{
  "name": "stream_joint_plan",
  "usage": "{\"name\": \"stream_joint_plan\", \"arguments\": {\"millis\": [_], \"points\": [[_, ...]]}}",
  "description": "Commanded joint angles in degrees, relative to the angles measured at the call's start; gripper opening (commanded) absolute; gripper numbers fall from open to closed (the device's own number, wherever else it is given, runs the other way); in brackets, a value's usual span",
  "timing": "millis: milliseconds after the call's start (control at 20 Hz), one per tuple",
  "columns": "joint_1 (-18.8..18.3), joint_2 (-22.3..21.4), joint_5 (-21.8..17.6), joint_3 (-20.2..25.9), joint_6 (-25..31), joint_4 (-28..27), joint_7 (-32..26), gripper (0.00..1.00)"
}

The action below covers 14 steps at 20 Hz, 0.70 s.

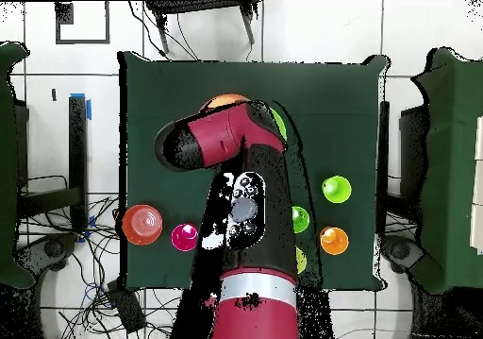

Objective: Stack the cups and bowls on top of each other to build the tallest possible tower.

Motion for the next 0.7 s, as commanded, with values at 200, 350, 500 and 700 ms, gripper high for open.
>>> {"name": "stream_joint_plan", "arguments": {"millis": [200,350,500,700], "points": [[-9.55,1.18,0.52,14.69,17.27,-1.92,-29.23,0.00],[-9.34,2.00,0.33,16.39,18.34,-3.23,-28.04,0.00],[-9.49,2.73,0.19,17.62,17.13,-3.25,-26.99,0.00],[-9.48,2.68,0.18,17.92,16.81,-2.91,-26.69,0.00]]}}
